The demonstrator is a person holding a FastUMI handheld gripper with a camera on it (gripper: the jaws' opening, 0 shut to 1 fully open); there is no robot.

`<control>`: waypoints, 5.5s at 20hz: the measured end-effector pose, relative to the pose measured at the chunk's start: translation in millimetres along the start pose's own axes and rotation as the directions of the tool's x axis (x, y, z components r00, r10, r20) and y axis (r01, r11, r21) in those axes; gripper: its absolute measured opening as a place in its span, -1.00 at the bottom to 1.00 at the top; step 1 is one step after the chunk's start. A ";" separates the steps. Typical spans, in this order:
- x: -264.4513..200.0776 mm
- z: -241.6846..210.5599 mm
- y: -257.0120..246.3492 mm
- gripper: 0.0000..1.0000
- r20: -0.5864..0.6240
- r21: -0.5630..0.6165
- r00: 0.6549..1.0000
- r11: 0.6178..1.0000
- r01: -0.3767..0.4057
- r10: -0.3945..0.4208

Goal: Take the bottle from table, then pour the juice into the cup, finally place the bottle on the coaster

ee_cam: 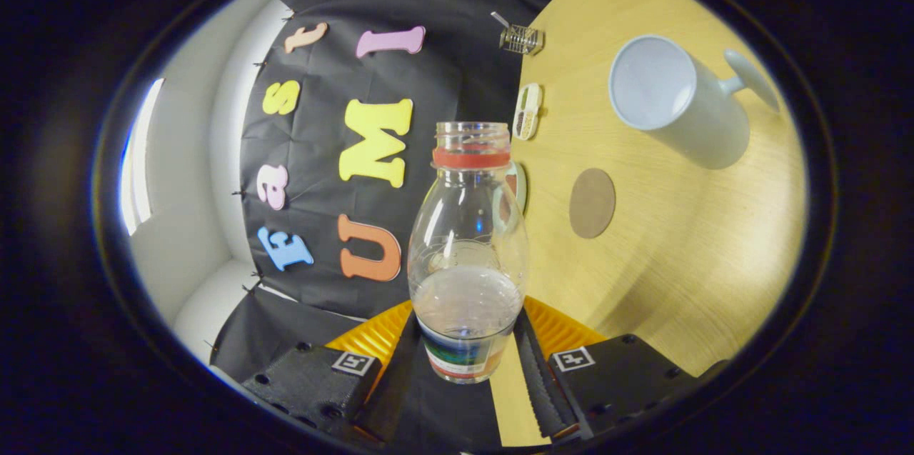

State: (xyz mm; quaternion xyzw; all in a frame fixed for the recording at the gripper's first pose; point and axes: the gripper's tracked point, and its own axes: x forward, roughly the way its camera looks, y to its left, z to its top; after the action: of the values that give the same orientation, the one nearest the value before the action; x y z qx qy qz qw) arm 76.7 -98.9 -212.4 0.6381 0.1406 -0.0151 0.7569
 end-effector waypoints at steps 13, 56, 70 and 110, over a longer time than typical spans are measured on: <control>3.9 22.8 23.3 0.51 0.042 0.234 0.997 0.970 -0.071 0.063; 1.1 44.8 71.5 0.50 0.062 0.416 0.992 0.900 -0.128 0.113; -3.5 53.8 93.9 0.50 0.090 0.482 0.986 0.860 -0.165 0.139; -10.4 79.6 121.5 0.50 0.131 0.593 0.973 0.772 -0.229 0.188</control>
State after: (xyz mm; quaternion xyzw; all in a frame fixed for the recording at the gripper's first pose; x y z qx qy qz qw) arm 106.7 -155.2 -81.5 0.8567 0.0326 0.0046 0.5148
